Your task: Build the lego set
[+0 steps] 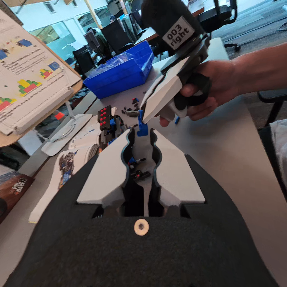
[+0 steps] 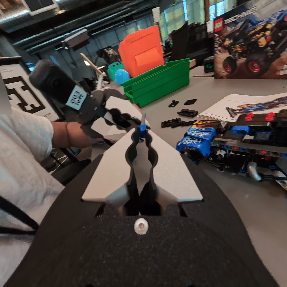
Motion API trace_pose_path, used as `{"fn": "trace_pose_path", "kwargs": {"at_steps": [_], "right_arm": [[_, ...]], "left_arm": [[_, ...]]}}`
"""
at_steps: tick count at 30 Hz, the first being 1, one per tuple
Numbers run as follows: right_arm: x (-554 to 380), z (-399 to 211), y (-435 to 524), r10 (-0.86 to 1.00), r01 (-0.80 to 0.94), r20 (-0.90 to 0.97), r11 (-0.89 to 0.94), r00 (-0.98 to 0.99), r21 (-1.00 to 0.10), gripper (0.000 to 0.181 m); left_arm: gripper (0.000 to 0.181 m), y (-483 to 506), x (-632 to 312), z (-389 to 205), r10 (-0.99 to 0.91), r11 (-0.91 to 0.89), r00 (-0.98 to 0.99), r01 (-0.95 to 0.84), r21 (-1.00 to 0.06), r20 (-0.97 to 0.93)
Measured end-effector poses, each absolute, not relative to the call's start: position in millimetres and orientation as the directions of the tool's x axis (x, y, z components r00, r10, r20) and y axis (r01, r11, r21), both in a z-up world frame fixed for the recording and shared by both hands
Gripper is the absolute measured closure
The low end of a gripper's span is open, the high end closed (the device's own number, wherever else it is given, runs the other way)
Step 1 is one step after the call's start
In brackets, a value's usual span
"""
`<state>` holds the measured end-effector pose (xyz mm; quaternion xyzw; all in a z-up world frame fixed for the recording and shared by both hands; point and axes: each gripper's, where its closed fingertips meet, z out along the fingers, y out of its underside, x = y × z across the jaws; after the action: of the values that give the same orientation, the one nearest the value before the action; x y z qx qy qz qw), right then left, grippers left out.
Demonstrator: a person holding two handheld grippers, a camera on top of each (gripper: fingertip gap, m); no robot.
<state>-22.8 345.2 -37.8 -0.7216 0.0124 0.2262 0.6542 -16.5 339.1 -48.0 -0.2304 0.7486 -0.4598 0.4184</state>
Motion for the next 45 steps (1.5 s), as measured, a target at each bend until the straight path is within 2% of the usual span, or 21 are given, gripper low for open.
{"fn": "trace_pose_path", "kwargs": {"at_steps": [2, 4, 10, 15, 18, 23, 25, 28, 31, 33, 35, 37, 39, 45], "right_arm": [[-26, -36, 341, 0.324, -0.288, -0.317, -0.135, 0.891, -0.948, 0.175], [-30, -39, 338, 0.341, -0.201, -0.239, -0.143, 0.909, -0.969, 0.175], [-42, -48, 334, 0.378, 0.052, -0.022, -0.184, 0.926, -0.982, 0.175], [-44, -60, 331, 0.379, 0.318, 0.222, -0.211, 0.898, -0.924, 0.174], [-44, -57, 329, 0.37, 0.415, 0.322, -0.205, 0.871, -0.887, 0.174], [-38, -45, 333, 0.289, 0.346, 0.276, -0.228, 0.916, -0.91, 0.173], [-34, -41, 333, 0.256, 0.344, 0.288, -0.208, 0.923, -0.916, 0.165], [-28, -32, 323, 0.271, 0.263, 0.209, -0.182, 0.94, -0.948, 0.164], [1, -36, 299, 0.237, 0.208, 0.143, -0.277, 0.961, -0.938, 0.16], [17, -63, 272, 0.246, 0.182, 0.071, -0.465, 0.967, -0.866, 0.151], [40, -94, 248, 0.185, 0.193, 0.098, -0.61, 0.978, -0.769, 0.15], [44, -109, 236, 0.172, 0.175, 0.085, -0.627, 0.981, -0.759, 0.158], [43, -119, 232, 0.163, 0.145, 0.054, -0.623, 0.985, -0.769, 0.158], [51, -143, 227, 0.172, 0.174, 0.08, -0.65, 0.982, -0.74, 0.162]], "left_arm": [[0.16, 335, -20, -48, -0.713, 0.429, -0.607, 0.018, -0.903, -0.351], [0.165, 330, -26, -49, -0.683, 0.402, -0.662, 0.015, -0.916, -0.31], [0.169, 322, -33, -58, -0.628, 0.431, -0.721, -0.008, -0.902, -0.293], [0.168, 321, -34, -70, -0.595, 0.509, -0.721, 0.002, -0.861, -0.354], [0.168, 320, -33, -64, -0.599, 0.514, -0.694, 0.049, -0.856, -0.4], [0.173, 325, -31, -53, -0.623, 0.517, -0.642, 0.089, -0.851, -0.446], [0.173, 325, -31, -48, -0.64, 0.474, -0.653, 0.08, -0.877, -0.405], [0.173, 333, -29, -36, -0.686, 0.31, -0.691, 0.007, -0.951, -0.228], [0.174, 344, -26, -25, -0.685, 0.086, -0.728, -0.106, -0.991, 0.019], [0.173, 346, -27, -18, -0.631, -0.068, -0.754, -0.18, -0.981, 0.182], [0.173, 347, -30, -10, -0.54, -0.207, -0.779, -0.244, -0.947, 0.318], [0.173, 349, -31, -4, -0.449, -0.319, -0.784, -0.307, -0.897, 0.428], [0.174, 353, -32, 2, -0.375, -0.389, -0.79, -0.341, -0.856, 0.485], [0.173, 353, -33, 4, -0.374, -0.379, -0.805, -0.321, -0.868, 0.461]]}}
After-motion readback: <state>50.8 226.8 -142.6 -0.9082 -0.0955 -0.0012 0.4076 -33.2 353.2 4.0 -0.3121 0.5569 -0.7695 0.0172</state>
